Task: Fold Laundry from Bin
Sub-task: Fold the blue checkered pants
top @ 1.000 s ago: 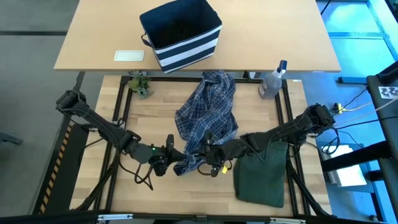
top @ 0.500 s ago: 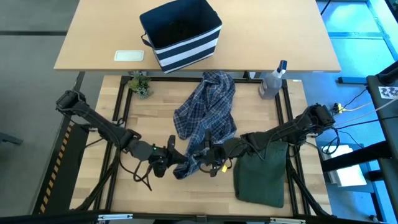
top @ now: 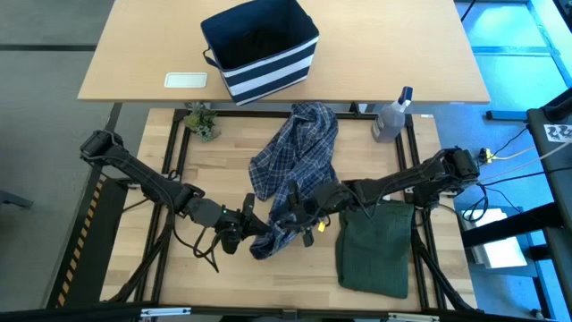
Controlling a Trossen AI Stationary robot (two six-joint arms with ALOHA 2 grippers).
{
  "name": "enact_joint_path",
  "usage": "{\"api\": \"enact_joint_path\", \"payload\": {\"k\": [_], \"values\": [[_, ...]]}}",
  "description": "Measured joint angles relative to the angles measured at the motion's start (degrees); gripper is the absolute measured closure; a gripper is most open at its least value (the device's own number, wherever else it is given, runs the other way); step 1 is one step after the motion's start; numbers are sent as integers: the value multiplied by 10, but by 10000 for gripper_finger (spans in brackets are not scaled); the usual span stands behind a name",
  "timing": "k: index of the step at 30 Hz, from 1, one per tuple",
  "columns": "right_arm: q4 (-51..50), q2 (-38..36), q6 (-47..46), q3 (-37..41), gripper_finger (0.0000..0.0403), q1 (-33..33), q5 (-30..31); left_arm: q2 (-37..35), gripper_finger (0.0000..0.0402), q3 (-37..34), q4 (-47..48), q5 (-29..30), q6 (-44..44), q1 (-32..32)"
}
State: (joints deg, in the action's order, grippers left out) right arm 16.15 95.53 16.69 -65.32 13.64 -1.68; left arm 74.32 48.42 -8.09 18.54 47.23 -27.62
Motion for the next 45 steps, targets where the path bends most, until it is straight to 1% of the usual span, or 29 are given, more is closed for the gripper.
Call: {"api": "enact_joint_path", "payload": {"k": [4, 7, 13, 16, 23, 26, 29, 31, 32, 33, 34, 36, 40, 45], "values": [[-2, 0, -5, 0, 232, -15, -43, 0, 402, 0, -3, -3, 5, 3], [-10, 0, -14, 0, 232, -22, -62, 0, 402, 0, -4, -11, 10, 10], [-18, 0, -15, 0, 232, -21, -78, 0, 402, 0, -24, -59, 12, 26], [-21, 0, -18, 0, 232, -21, -95, 0, 402, 0, -28, -65, 13, 30], [-19, 0, -18, 0, 233, -21, -95, 0, 402, 0, -37, -88, 14, 34], [-9, 1, -6, 0, 249, -21, -101, 6, 402, 0, -40, -89, 14, 34], [-7, 1, 11, 0, 299, -21, -110, 18, 401, 0, -38, -88, 7, 34], [-6, 1, 16, 0, 349, -20, -111, 24, 396, 0, -38, -72, -12, 34], [-6, 1, 16, 0, 373, -21, -110, 25, 391, 0, -37, -54, -26, 33], [-6, 1, 16, 0, 387, -22, -108, 26, 386, 0, -37, -34, -45, 32], [-6, 1, 16, 0, 392, -23, -103, 25, 379, 0, -36, -12, -63, 31], [-7, 1, 16, 0, 387, -25, -90, 18, 363, 0, -26, 30, -89, 25], [-6, 1, 16, 0, 398, -24, -44, -9, 329, 0, -17, 113, -130, 3], [-6, 1, 16, 0, 400, -24, 20, -39, 286, 0, 3, 182, -196, -33]]}}
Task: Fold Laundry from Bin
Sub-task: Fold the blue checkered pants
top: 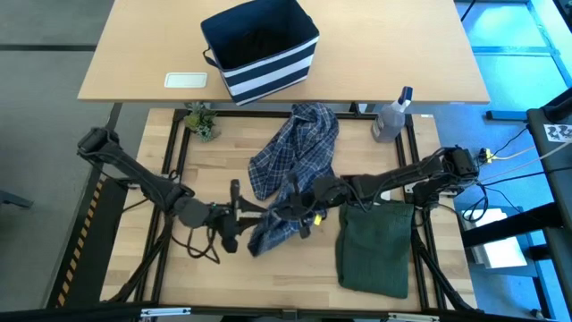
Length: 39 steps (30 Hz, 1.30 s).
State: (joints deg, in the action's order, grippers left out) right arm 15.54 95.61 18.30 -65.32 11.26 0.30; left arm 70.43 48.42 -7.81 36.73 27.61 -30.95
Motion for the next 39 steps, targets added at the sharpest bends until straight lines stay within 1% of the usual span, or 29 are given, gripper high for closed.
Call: {"api": "enact_joint_path", "payload": {"k": [4, 7, 10, 12, 14, 16, 19, 25, 29, 34, 36, 39], "values": [[4, 0, -3, 0, 401, -1, 51, -4, 253, 1, 31, 29, -109, -22], [6, 0, -3, 0, 401, -1, 67, -3, 231, 1, 74, 41, -209, -33], [6, 0, -4, 0, 401, -1, 73, -3, 216, 0, 131, 78, -300, -48], [6, 0, -4, 0, 401, 0, 89, -3, 209, 0, 151, 115, -337, -61], [6, 0, -5, 0, 402, 0, 102, -3, 205, 0, 154, 145, -356, -77], [7, 0, -5, 0, 402, 0, 114, -3, 201, 0, 154, 161, -375, -87], [8, 0, -5, 0, 402, 0, 127, -3, 194, 0, 166, 154, -415, -88], [9, 0, -5, 0, 402, -1, 127, 20, 171, 0, 200, 144, -480, -67], [9, 0, -16, 0, 403, -2, 127, 39, 152, 0, 213, 127, -487, -45], [9, 0, -20, 0, 403, -8, 127, 44, 129, 0, 209, 105, -487, -28], [8, 0, -21, 0, 403, -9, 127, 44, 124, 0, 209, 109, -486, -25], [6, 0, -22, 0, 403, -9, 127, 44, 122, 0, 214, 139, -485, -25]]}}
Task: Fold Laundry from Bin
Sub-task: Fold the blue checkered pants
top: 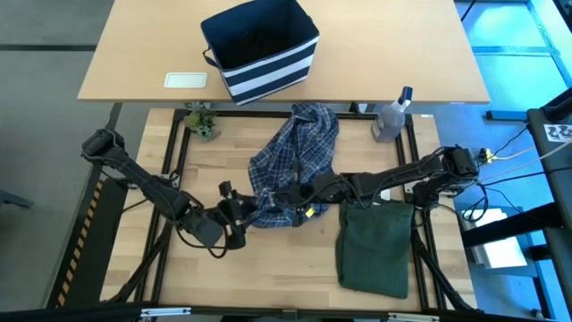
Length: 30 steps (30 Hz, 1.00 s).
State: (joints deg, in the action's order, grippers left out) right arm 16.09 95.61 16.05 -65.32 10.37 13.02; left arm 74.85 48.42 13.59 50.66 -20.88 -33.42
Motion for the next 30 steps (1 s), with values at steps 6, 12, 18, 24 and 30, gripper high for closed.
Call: {"api": "enact_joint_path", "payload": {"k": [6, 12, 18, 24, 30], "values": [[-10, 0, 0, 0, 403, 0, -1, 0, 125, 0, 10, 5, -17, -1], [-9, 0, 0, 0, 403, 0, 2, 2, 125, 0, 10, -8, -46, -1], [-5, 0, 0, 0, 403, 0, 5, 29, 126, 0, 10, -14, -60, 13], [-3, 0, 0, 0, 403, 0, 5, 36, 126, 0, -2, -20, -61, 26], [-7, 0, 0, 0, 403, 0, -1, 33, 140, 0, -6, -6, -57, 27]]}}
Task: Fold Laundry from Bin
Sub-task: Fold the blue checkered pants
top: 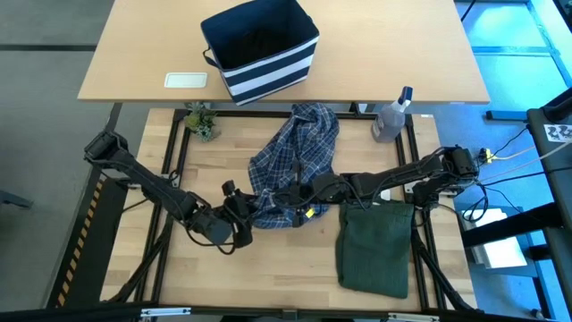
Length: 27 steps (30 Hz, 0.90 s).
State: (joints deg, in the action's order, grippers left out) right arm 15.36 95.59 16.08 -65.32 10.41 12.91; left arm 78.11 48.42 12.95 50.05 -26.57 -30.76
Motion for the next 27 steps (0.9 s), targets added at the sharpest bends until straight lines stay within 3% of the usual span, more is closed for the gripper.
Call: {"api": "enact_joint_path", "payload": {"k": [6, 9, 12, 17, 22, 27], "values": [[-1, 0, 0, 0, 403, 0, 0, 0, 166, 0, 0, 3, 1, 6], [-1, 0, 0, 0, 403, 0, 0, 0, 198, 0, 0, 3, 17, 12], [-2, 0, 6, 0, 403, 0, 0, 0, 252, 0, -1, 3, 47, 16], [-9, -1, 11, 0, 402, 0, 0, 0, 378, 2, 1, -1, 112, 17], [-105, -3, 20, -33, 377, 1, 20, -13, 394, 40, 62, -33, 174, -1], [-283, -4, 5, -115, 327, 6, 43, -21, 395, 123, 234, -68, 182, -39]]}}
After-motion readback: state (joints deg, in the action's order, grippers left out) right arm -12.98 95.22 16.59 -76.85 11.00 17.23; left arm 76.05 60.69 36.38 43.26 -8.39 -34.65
